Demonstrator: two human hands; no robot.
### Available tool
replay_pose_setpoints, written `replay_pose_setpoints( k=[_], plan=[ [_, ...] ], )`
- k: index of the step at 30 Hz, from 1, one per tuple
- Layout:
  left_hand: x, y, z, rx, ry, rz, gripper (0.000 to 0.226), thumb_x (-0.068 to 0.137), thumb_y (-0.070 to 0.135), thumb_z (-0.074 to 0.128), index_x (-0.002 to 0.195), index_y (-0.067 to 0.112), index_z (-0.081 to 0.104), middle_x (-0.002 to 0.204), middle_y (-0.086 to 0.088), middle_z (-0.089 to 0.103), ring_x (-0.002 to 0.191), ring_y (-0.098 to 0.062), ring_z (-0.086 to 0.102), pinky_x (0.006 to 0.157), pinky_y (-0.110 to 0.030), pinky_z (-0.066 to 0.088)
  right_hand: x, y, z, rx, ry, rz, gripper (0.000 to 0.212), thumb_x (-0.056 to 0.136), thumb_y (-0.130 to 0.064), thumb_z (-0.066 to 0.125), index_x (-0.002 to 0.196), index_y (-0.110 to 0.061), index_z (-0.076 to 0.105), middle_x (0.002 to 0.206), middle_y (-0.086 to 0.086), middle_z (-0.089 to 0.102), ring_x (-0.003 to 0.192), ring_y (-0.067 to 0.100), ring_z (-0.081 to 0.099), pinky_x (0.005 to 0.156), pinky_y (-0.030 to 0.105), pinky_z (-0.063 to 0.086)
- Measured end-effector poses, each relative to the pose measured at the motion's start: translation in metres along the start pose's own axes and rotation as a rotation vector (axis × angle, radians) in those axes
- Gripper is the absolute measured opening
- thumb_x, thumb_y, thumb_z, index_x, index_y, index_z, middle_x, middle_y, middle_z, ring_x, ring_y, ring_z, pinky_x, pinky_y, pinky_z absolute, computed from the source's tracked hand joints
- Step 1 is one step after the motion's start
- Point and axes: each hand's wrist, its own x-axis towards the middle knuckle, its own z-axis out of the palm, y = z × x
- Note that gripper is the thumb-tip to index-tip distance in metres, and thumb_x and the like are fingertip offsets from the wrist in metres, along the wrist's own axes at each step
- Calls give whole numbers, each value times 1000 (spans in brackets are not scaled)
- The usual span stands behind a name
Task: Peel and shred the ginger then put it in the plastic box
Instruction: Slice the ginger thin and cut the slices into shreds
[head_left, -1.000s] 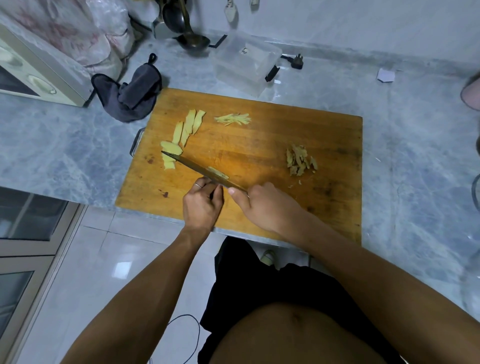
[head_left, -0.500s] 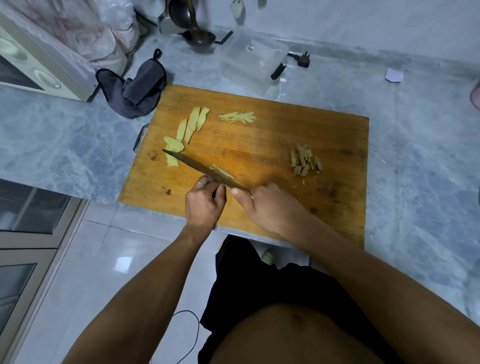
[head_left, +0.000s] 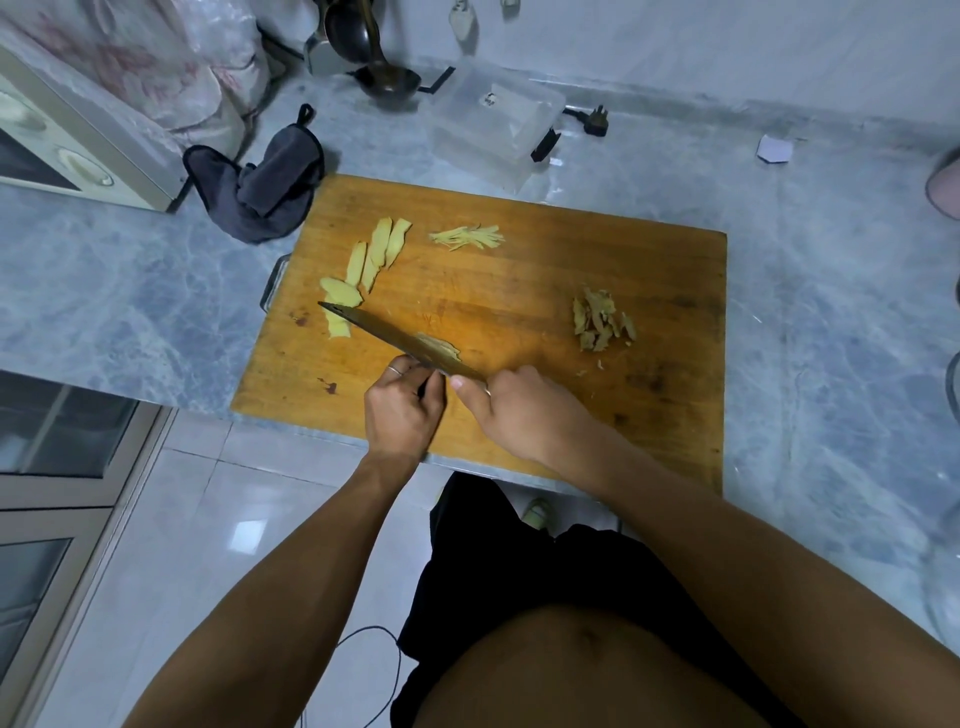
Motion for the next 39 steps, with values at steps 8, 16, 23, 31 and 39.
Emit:
replay_pose_setpoints(
  k=[8, 16, 23, 31, 39],
  plan=[
    [1, -1, 0, -1, -11, -11, 17, 81, 11, 60, 74, 0, 72, 83, -18, 70, 71, -21, 51, 55, -25, 30, -13, 7, -6, 9, -8, -36, 66, 104, -58, 24, 97, -9, 67, 100, 23, 62, 97, 41, 60, 72, 37, 40],
    [0, -3, 2, -1, -17, -29, 13, 83, 8, 65, 80, 0, 75, 84, -17, 71, 70, -29, 63, 62, -16, 30, -11, 10, -12, 26, -54, -22, 62, 101, -63, 22, 61, -19, 41, 71, 7, 42, 78, 33, 51, 68, 34, 37],
    [0, -3, 3, 14, -14, -12, 17, 84, 10, 61, 78, 1, 74, 83, -17, 70, 68, -28, 62, 60, -16, 27, -6, 4, -7, 34, -23, -19, 58, 104, -58, 25, 64, -21, 47, 77, 12, 49, 84, 38, 56, 68, 37, 42],
    [1, -2, 0, -4, -13, 3, 10, 80, 4, 64, 77, 0, 73, 83, -18, 69, 70, -24, 58, 60, -16, 26, -16, 6, -7, 39, -1, -29, 62, 104, -57, 24, 92, -12, 65, 97, 22, 59, 96, 41, 60, 72, 36, 40],
    [0, -2, 2, -11, 13, -7, 9, 80, 2, 64, 78, -1, 73, 82, -18, 70, 69, -26, 60, 62, -14, 28, -14, 8, -8, 35, -21, -3, 62, 102, -61, 22, 73, -14, 50, 96, 20, 57, 98, 40, 59, 75, 36, 42]
  ],
)
